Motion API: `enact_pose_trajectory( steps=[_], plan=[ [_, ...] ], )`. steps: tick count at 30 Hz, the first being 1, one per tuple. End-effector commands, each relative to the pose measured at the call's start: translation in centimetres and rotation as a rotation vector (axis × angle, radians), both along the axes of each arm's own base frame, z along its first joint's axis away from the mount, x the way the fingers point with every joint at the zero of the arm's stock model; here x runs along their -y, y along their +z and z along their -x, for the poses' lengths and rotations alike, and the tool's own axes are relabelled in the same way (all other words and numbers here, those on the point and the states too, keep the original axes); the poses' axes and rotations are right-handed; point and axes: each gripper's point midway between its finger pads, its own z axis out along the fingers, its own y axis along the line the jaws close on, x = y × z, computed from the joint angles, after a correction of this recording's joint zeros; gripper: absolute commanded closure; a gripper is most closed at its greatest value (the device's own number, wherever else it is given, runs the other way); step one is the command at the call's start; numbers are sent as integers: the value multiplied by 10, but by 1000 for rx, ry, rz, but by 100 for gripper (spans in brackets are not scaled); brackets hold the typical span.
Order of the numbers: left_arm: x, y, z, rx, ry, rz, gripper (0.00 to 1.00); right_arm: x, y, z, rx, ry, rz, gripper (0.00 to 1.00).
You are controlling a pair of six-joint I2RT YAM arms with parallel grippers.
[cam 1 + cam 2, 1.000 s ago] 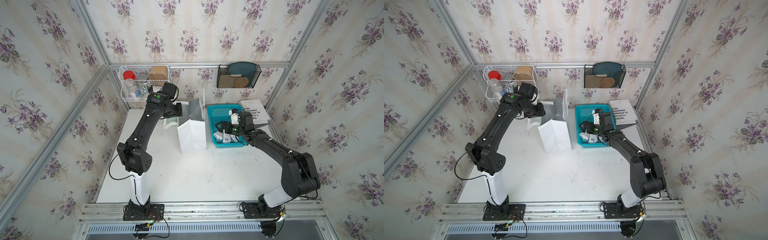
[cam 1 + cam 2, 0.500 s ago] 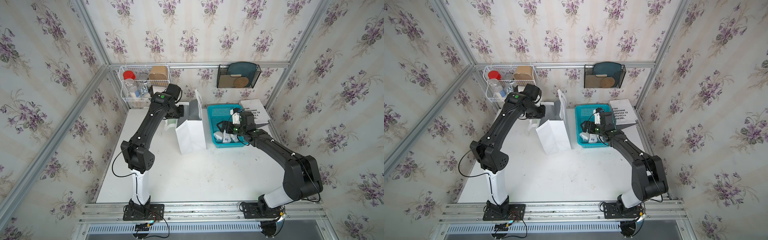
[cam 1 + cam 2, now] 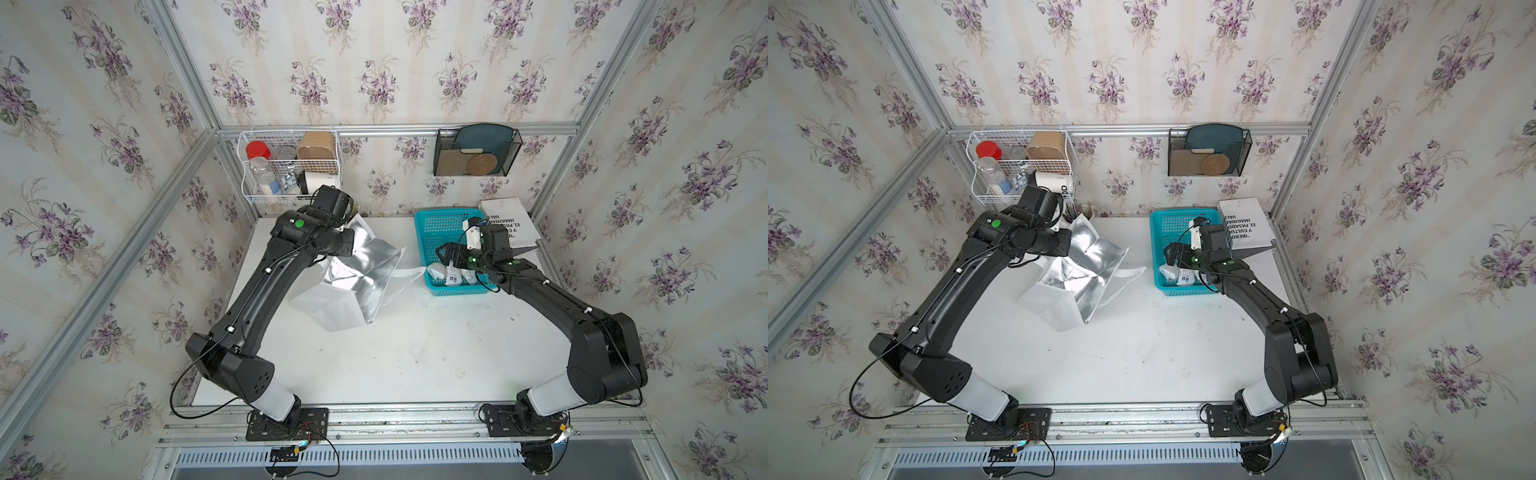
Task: Place the ice pack in the delivery bag
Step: Pick up the ice pack from the bin.
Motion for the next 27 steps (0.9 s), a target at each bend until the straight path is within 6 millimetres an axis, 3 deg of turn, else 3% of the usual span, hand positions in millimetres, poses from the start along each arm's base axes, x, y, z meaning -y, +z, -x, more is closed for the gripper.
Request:
enact_pose_trajectory(
  steps=[1, 4, 10, 16, 23, 27],
  plan=[
    [4, 2, -9, 76, 4, 37, 100, -3, -7, -7, -23, 11, 8, 1],
    [5, -8, -7, 92, -7, 50, 100, -9, -15, -17, -59, 28, 16, 4],
    [10, -15, -3, 114, -47, 72, 100, -13, -56, -35, -215, 33, 118, 14],
    [12, -10, 0, 132, -63, 91, 100, -9, -94, -19, -278, 143, 435, 16],
    [15, -9, -1, 131, -83, 87, 100, -5, -95, -15, -231, 269, 596, 20],
    [17, -8, -2, 131, -91, 96, 100, -13, -95, -7, -193, 355, 599, 21]
  ],
)
